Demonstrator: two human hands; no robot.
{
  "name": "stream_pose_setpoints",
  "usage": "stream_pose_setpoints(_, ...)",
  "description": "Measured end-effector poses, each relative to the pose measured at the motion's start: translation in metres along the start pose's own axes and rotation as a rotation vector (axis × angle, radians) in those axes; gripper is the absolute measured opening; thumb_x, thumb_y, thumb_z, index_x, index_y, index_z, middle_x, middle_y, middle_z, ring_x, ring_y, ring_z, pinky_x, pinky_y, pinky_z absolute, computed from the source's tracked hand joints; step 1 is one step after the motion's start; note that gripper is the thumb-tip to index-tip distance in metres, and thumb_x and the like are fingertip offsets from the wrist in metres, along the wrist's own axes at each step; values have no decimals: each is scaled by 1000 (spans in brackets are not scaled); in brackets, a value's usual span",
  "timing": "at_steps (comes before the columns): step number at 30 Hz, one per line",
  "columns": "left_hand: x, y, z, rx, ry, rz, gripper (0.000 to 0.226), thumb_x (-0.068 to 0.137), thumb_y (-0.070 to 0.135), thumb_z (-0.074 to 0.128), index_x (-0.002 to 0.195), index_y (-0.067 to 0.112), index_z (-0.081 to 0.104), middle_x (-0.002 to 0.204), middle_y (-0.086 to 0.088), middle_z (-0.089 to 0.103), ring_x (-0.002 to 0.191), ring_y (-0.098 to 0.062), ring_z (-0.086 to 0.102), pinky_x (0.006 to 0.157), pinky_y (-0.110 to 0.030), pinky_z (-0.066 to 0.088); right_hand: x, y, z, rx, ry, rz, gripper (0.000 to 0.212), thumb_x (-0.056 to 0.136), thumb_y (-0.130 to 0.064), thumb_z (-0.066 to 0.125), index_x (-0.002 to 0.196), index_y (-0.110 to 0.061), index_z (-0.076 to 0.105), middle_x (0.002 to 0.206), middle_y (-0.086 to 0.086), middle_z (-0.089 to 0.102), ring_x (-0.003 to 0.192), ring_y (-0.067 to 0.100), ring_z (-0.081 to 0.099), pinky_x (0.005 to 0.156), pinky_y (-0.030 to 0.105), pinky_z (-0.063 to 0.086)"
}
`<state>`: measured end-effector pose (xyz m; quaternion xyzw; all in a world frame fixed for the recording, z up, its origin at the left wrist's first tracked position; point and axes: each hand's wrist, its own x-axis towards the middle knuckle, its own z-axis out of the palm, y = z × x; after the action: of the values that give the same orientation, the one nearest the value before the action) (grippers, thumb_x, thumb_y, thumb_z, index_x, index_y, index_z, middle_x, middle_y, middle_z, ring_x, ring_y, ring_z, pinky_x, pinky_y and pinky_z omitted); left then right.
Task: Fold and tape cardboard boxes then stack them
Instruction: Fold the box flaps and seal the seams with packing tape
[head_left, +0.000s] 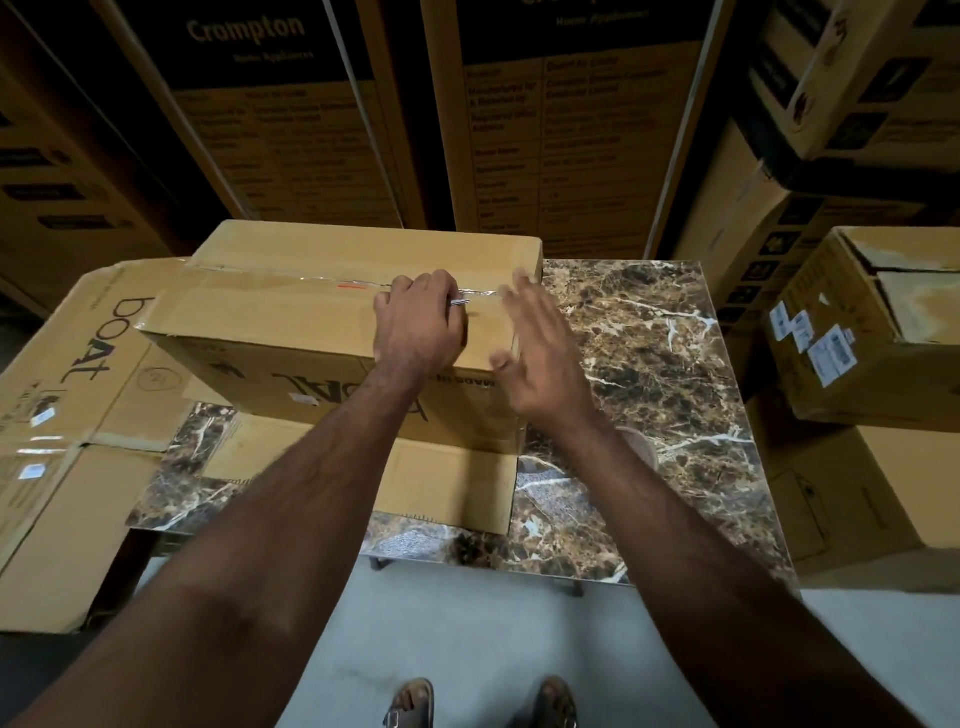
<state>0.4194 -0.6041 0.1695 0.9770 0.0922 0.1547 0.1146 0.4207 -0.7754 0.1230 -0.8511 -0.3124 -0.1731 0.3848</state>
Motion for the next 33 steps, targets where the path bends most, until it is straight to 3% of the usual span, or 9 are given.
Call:
stream_pose_setpoints(3,-5,-4,4,-1,5,5,20,100,32,44,114,22,55,111,-1,64,108,-24,49,91,-43,37,-19,-2,20,-212,-62,-184,72,102,-62,21,147,-12,46,161,16,32,151,25,20,122,46,6)
stream_pose_setpoints(6,-6,-4,4,-4,11,36,23,98,32,43,113,20,55,110,-1,64,105,-24,49,88,-43,37,-10,15,22,-203,32,-300,67,104,-55,27,124,-3,65,133,21,59,130,34,48,111,52,36)
stream_pose_setpoints(9,-8,-7,3,-3,11,35,24,97,31,43,113,19,56,109,-2,64,105,-25,50,88,-43,38,-1,25,18,-120,55,-328,84,101,-63,18,118,3,67,122,21,66,120,32,55,105,45,44)
stream_pose_setpoints(15,-10,-4,5,14,8,25,24,98,31,43,114,19,55,111,-3,63,107,-25,49,91,-45,38,6,14,32,245,274,-37,64,106,-47,23,124,-1,64,131,18,62,125,29,56,104,46,45)
stream_pose_setpoints(19,-9,-2,6,4,-13,41,23,96,29,44,114,18,55,111,-3,62,107,-25,48,91,-45,39,6,7,44,451,422,109,47,100,-28,34,122,1,63,123,14,66,117,25,60,96,49,49)
stream_pose_setpoints(25,1,-3,6,11,-28,53,24,95,30,44,114,19,54,113,-3,62,108,-24,47,90,-44,38,23,12,35,448,392,91,44,95,-27,38,112,5,63,107,10,64,98,16,57,83,37,50)
stream_pose_setpoints(30,4,-2,10,-20,-28,69,23,95,30,44,114,20,54,113,-1,63,107,-23,48,92,-46,40,31,1,37,695,632,445,39,101,-36,33,125,-17,57,125,5,55,114,25,55,93,47,51)
stream_pose_setpoints(31,4,-2,10,-22,-31,69,23,95,30,44,113,21,54,114,-1,63,108,-22,48,92,-46,40,30,-5,38,711,638,515,47,101,-42,30,131,-16,55,134,9,51,122,22,52,99,39,49)
stream_pose_setpoints(33,2,-3,10,-18,-32,63,23,95,30,44,113,21,54,114,-1,63,108,-23,48,92,-45,39,24,-17,38,664,430,588,69,97,-57,22,147,-15,44,157,8,36,140,11,37,112,23,34)
